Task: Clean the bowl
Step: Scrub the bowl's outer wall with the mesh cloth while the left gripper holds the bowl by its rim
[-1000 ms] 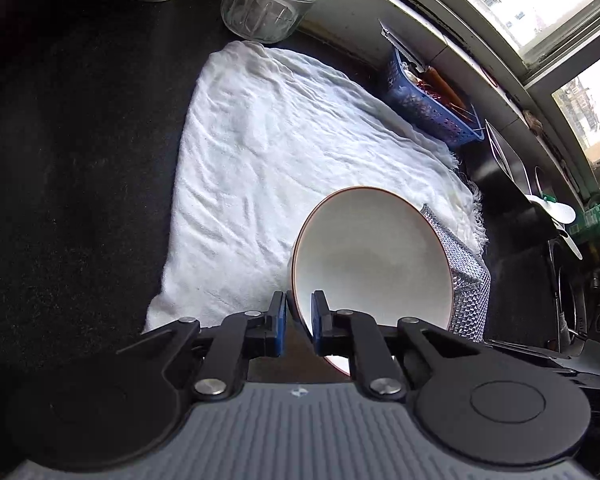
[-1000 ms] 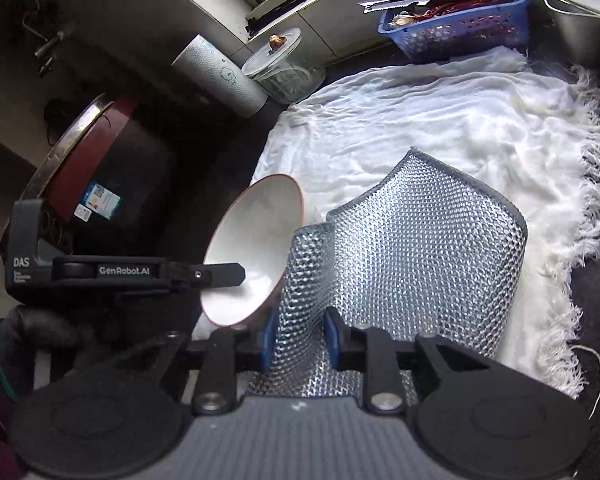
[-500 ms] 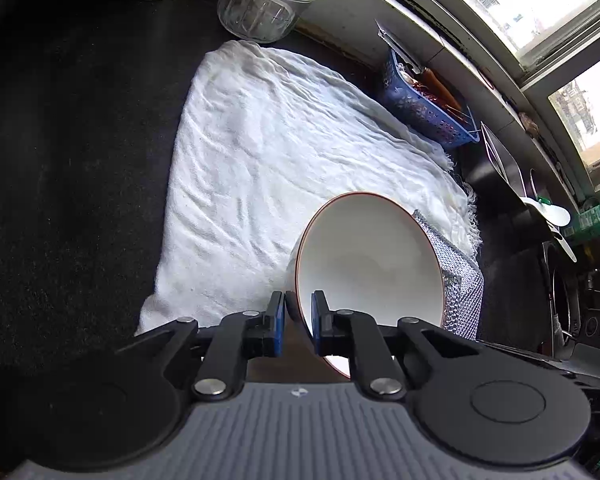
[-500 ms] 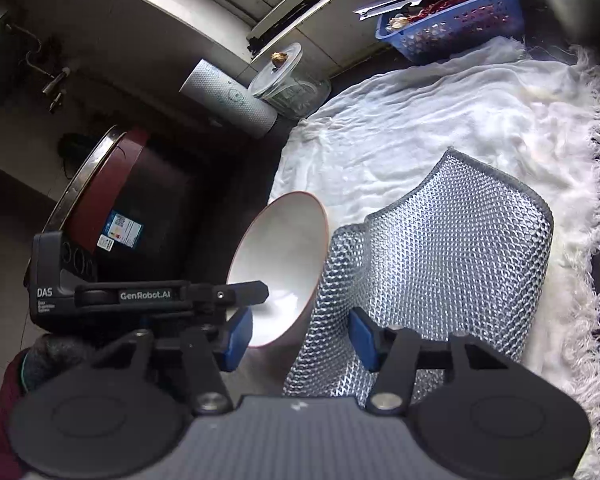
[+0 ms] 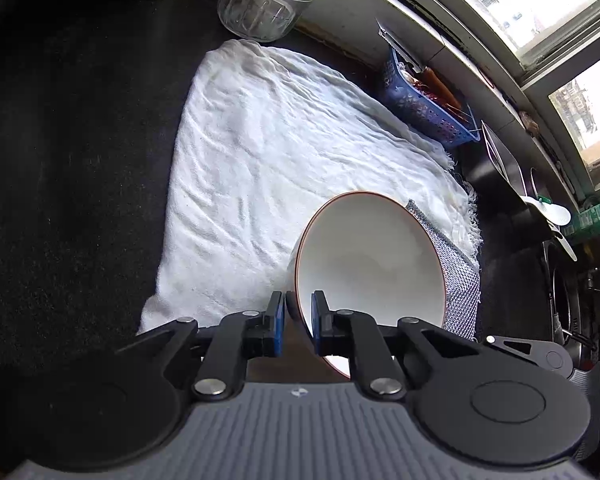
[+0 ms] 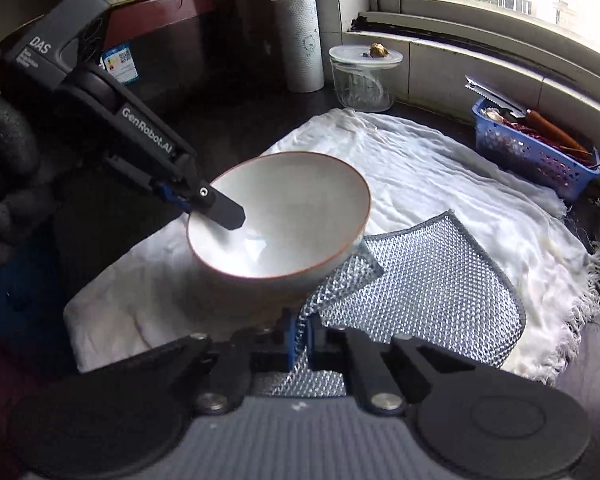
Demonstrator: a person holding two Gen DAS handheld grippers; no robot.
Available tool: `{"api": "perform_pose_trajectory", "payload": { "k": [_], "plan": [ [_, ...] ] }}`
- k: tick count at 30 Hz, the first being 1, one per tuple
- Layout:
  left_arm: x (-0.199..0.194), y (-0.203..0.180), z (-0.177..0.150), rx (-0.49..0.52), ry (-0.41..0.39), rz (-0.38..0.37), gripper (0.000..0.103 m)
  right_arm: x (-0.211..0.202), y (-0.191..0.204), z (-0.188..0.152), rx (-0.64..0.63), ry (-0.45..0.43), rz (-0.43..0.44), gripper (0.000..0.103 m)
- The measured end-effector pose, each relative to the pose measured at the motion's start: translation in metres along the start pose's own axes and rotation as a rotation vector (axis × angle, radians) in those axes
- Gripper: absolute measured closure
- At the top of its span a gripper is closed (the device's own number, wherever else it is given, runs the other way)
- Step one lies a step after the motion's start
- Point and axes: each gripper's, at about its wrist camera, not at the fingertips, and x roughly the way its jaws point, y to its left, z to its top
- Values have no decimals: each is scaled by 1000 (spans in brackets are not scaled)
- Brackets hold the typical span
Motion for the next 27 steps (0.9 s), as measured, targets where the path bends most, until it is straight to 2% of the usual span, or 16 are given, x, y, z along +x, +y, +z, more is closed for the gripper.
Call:
{"api": "perform_pose_trajectory", "payload": {
  "k": [4, 5, 6, 7, 8, 9, 12, 14, 19, 22, 24, 27],
  "plan": [
    [-2, -21, 3, 270, -47, 121, 72, -6, 10, 3, -72, -21, -47, 99],
    [-1, -25, 4, 333, -52, 142, 72, -5, 11, 4, -87, -19, -57, 99],
    [1, -25, 5, 346, -43, 134, 72, -5, 12, 4, -99, -15, -61, 99],
    [3, -21, 8, 320, -21, 102, 77, -5, 12, 4, -109, -12, -65, 99],
    [5, -17, 9, 286, -3, 61, 89, -4, 12, 3, -112, -13, -67, 99],
    [5, -13, 9, 249, 10, 30, 92, -4, 13, 3, -115, -13, -68, 99],
    [7, 3, 8, 61, 35, -23, 92, -5, 14, 2, -120, -28, -63, 99],
    [7, 18, 3, -130, 72, -68, 92, -3, 16, 2, -125, -34, -65, 99],
    [9, 29, -14, -355, 125, -116, 91, 2, 23, 2, -115, -36, -45, 99],
    [9, 29, -17, -415, 147, -141, 89, 6, 27, 2, -111, -32, -28, 98],
    [10, 26, -16, -399, 159, -150, 88, 10, 31, 2, -111, -25, -10, 98],
    [1, 10, -10, -234, 115, -75, 84, 15, 33, 2, -112, -5, -28, 98]
  ]
}}
